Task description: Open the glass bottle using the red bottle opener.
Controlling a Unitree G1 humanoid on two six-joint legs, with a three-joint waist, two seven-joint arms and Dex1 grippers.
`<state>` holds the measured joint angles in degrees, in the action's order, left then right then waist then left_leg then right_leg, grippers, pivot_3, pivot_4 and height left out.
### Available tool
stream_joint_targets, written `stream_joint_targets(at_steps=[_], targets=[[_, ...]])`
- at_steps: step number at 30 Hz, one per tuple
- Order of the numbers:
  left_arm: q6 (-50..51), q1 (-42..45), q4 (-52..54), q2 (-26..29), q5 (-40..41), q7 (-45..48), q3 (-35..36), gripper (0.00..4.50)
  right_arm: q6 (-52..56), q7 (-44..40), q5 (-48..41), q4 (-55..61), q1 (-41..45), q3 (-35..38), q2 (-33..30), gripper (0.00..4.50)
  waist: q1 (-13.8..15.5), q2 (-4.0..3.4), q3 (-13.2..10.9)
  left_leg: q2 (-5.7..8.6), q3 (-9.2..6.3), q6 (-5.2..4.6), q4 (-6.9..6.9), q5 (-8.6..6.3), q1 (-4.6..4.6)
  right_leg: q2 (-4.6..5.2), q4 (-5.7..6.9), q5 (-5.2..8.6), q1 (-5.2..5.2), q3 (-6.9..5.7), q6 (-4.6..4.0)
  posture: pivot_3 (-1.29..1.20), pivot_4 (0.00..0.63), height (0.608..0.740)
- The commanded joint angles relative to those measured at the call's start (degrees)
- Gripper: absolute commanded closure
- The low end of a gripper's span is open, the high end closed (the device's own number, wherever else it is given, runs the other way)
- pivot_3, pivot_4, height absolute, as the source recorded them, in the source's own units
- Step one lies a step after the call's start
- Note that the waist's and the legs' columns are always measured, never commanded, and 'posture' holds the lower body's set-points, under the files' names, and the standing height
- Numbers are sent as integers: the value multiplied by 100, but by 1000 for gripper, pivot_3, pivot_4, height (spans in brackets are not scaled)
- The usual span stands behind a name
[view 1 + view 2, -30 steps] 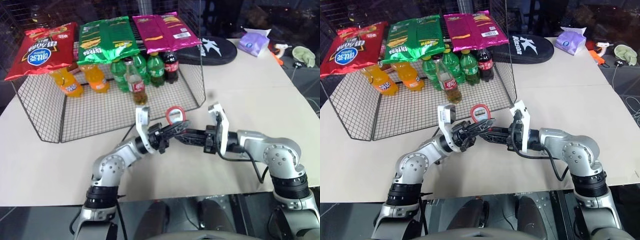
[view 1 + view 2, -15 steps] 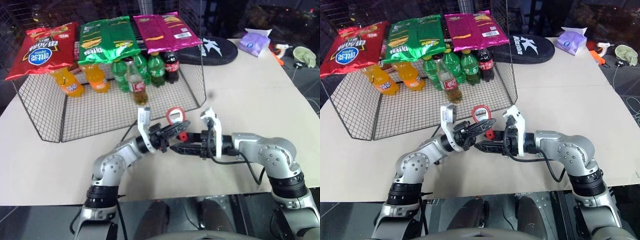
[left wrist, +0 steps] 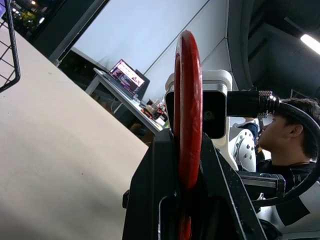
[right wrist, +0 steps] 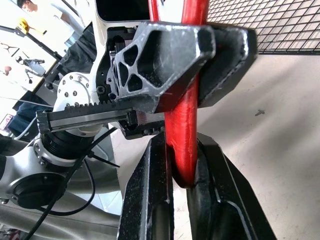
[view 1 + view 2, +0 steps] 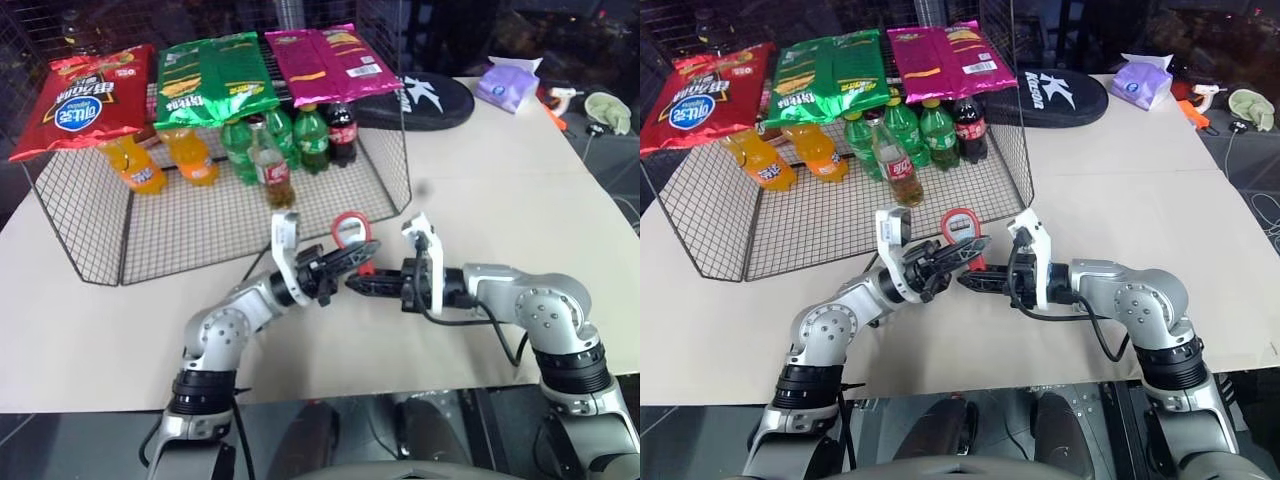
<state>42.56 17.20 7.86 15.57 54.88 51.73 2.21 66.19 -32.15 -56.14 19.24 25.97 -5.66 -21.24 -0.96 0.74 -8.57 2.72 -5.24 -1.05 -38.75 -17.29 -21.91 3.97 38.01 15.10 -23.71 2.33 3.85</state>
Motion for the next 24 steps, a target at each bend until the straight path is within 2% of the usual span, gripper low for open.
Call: stream_joint_targets(at_steps=[1, 9, 10, 11, 14, 20, 24], targets=[[82, 6, 114, 32, -52, -72, -66, 4500, 32, 36, -144, 186, 95, 61, 108, 4480, 0, 0, 0, 0, 0, 0, 0, 0, 0, 0, 0, 0, 0, 0, 0, 0, 150, 740], [56, 30, 118, 9, 7, 105, -45, 4500, 106, 21, -182, 173, 57, 107, 148, 4480, 0, 0, 0, 0, -1, 0, 0, 0, 0, 0, 0, 0, 0, -1, 0, 0, 150, 740], [-6, 32, 125, -7, -24, 91, -27, 3700, 108, 25, -184, 182, 50, 106, 152, 4500, 0, 0, 0, 0, -1, 0, 0, 0, 0, 0, 0, 0, 0, -1, 0, 0, 150, 740], [-101, 44, 104, -37, -92, 49, -9, 3563, 107, 32, -188, 187, 44, 110, 157, 4500, 1, 0, 0, 0, -1, 0, 0, 0, 0, 0, 0, 0, 0, 0, 0, 0, 150, 740], [-247, 31, 92, -67, -207, 44, 18, 2162, 5, 101, -73, 187, 19, 125, 191, 4500, 2, 0, 0, 0, -1, 0, 0, 0, -1, 0, -1, 0, 0, -1, 0, 0, 150, 740], [-254, -308, 329, 238, -249, 346, -53, 2162, -514, 142, 325, 163, -194, 283, 146, 4500, -5, 0, 0, 0, 1, 0, 3, 0, 0, 0, -1, 0, -1, 1, 0, 0, 150, 740], [-386, -571, 460, 418, -333, 293, 123, 2162, -705, 88, 522, 265, -595, 463, -174, 4500, 15, -1, 0, 1, 0, 0, 2, 0, 0, 2, -3, 0, 0, 0, 0, 0, 150, 740]])
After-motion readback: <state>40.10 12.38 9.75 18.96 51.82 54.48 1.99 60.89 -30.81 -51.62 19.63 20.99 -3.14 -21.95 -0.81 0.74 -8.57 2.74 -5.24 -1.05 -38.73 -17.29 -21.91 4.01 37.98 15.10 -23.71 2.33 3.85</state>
